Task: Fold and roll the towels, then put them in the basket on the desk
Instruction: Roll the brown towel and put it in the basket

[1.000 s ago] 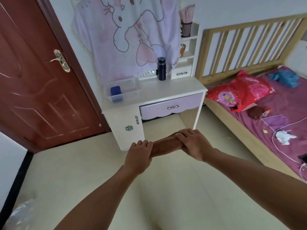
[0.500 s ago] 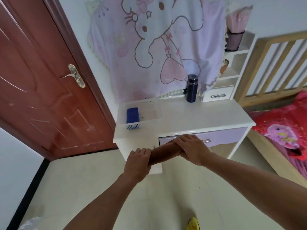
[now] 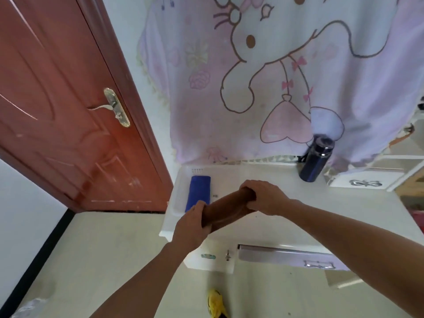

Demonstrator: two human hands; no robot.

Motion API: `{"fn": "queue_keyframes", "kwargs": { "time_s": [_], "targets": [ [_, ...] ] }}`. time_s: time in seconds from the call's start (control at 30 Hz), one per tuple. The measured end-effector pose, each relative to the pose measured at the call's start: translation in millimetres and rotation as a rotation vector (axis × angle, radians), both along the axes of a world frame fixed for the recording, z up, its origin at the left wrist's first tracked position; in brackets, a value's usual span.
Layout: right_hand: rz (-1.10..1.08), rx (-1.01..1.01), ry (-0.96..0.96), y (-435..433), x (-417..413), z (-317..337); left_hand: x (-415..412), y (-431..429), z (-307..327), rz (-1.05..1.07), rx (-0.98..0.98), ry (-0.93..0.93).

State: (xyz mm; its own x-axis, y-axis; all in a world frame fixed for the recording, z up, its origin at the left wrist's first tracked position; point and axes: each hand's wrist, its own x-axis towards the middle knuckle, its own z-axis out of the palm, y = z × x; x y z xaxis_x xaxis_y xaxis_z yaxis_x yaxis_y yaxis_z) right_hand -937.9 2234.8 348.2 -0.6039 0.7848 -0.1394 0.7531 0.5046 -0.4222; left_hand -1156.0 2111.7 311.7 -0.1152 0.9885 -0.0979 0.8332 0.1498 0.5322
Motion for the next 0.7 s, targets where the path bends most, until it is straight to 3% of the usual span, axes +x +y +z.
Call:
{"fn": "queue_keyframes", "kwargs": {
  "time_s": [0.27, 0.5, 0.7],
  "targets": [
    [-0.248, -0.352, 0.195, 111, -50, -12, -32, 104, -27, 0.057, -0.222, -0.204],
    [-0.201, -0.358, 0.102, 163, -86, -50, -16, 130, -62, 0.16, -0.428, -0.405],
    [-0.044, -0.38, -0.105, 181, -119, -108, -5, 136, -87, 0.287, -0.561, -0.118]
  ]
}}
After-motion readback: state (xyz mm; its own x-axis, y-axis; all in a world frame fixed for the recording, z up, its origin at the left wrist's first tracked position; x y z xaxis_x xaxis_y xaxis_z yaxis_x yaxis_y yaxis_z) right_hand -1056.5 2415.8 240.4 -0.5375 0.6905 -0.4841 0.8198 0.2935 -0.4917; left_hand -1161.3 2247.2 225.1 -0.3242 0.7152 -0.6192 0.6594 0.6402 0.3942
